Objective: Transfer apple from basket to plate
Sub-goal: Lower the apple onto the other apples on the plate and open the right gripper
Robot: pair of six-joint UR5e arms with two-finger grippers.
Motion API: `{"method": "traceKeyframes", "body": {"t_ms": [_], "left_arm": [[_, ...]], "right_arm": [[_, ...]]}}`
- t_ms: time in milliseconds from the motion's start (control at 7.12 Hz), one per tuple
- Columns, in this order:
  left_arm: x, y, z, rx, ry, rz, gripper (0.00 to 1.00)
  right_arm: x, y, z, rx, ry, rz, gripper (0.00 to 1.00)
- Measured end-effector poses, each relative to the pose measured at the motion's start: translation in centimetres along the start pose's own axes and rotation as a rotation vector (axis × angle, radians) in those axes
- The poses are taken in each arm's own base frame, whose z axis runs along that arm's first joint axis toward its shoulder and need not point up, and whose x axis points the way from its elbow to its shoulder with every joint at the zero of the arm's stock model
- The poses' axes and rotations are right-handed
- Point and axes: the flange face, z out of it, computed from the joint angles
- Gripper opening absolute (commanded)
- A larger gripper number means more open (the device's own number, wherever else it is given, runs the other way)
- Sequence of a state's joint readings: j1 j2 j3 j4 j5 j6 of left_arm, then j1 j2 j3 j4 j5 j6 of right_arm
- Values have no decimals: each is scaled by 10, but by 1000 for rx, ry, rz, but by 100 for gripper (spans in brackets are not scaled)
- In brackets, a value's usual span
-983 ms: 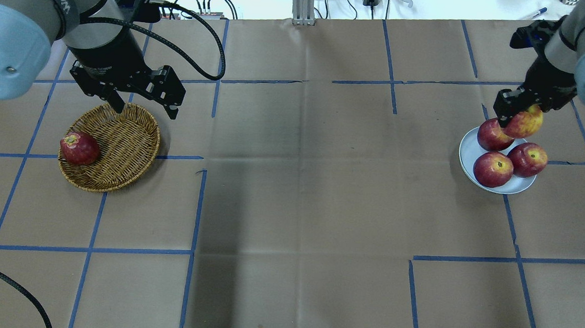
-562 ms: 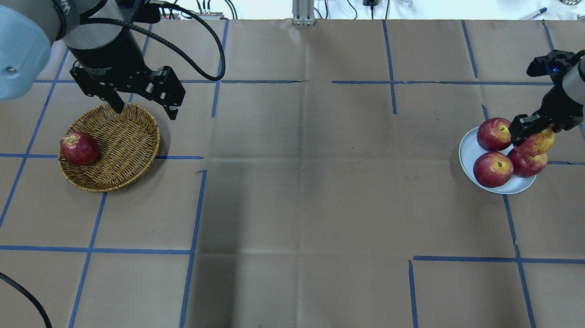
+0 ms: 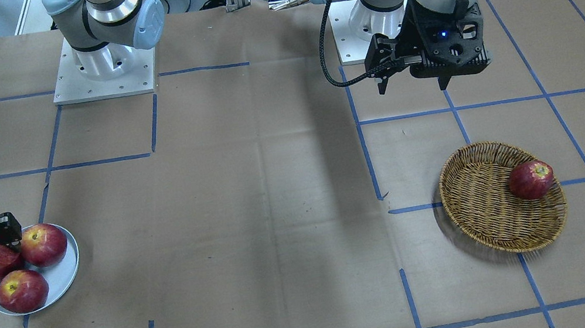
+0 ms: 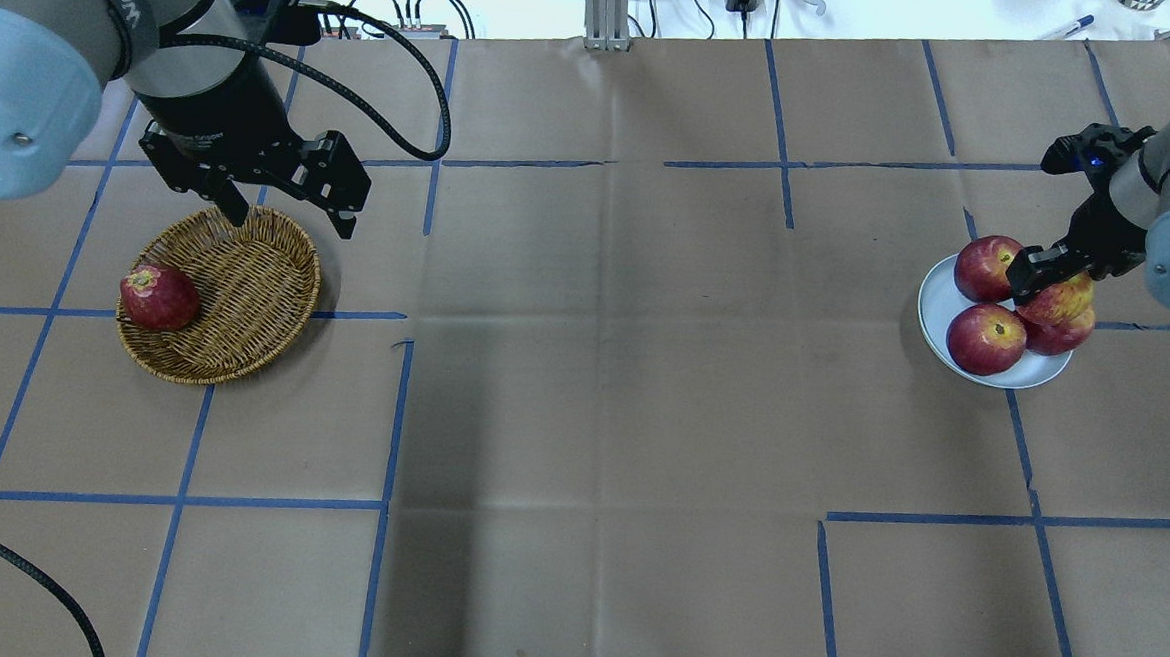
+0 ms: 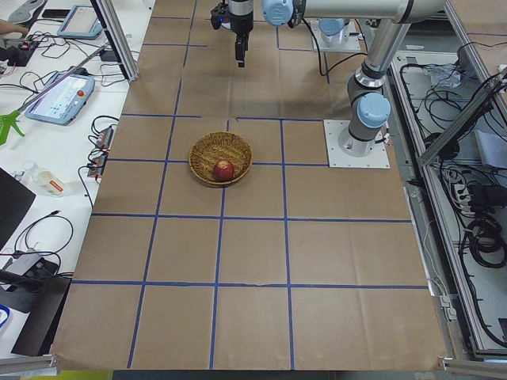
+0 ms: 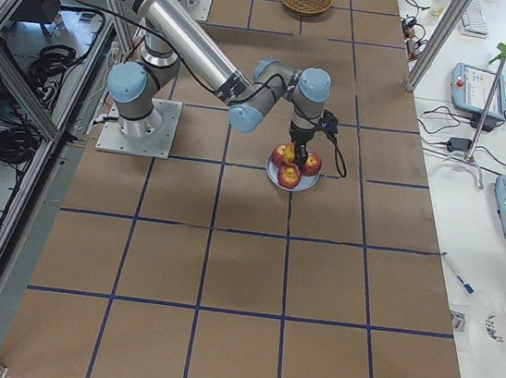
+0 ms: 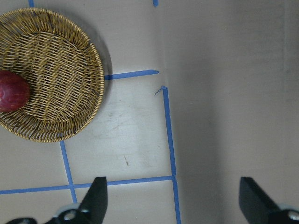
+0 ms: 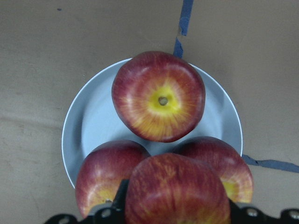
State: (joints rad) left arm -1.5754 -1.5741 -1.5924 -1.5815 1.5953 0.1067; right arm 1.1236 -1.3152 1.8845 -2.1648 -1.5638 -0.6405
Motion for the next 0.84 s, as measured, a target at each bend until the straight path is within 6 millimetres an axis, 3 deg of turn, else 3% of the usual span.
{"method": "traceKeyframes", "body": {"t_ms": [421,702,843], "left_arm": [[0,-1,1,-2,0,0,99],[-1,-1,2,-3,0,0,99],[-1,-1,2,-3,0,-1,99]], "right_arm": [[0,0,-1,1,2,1,100],[0,-5,-20,28,24,-2,100],[0,-11,-39,45,36,-9,100]]}}
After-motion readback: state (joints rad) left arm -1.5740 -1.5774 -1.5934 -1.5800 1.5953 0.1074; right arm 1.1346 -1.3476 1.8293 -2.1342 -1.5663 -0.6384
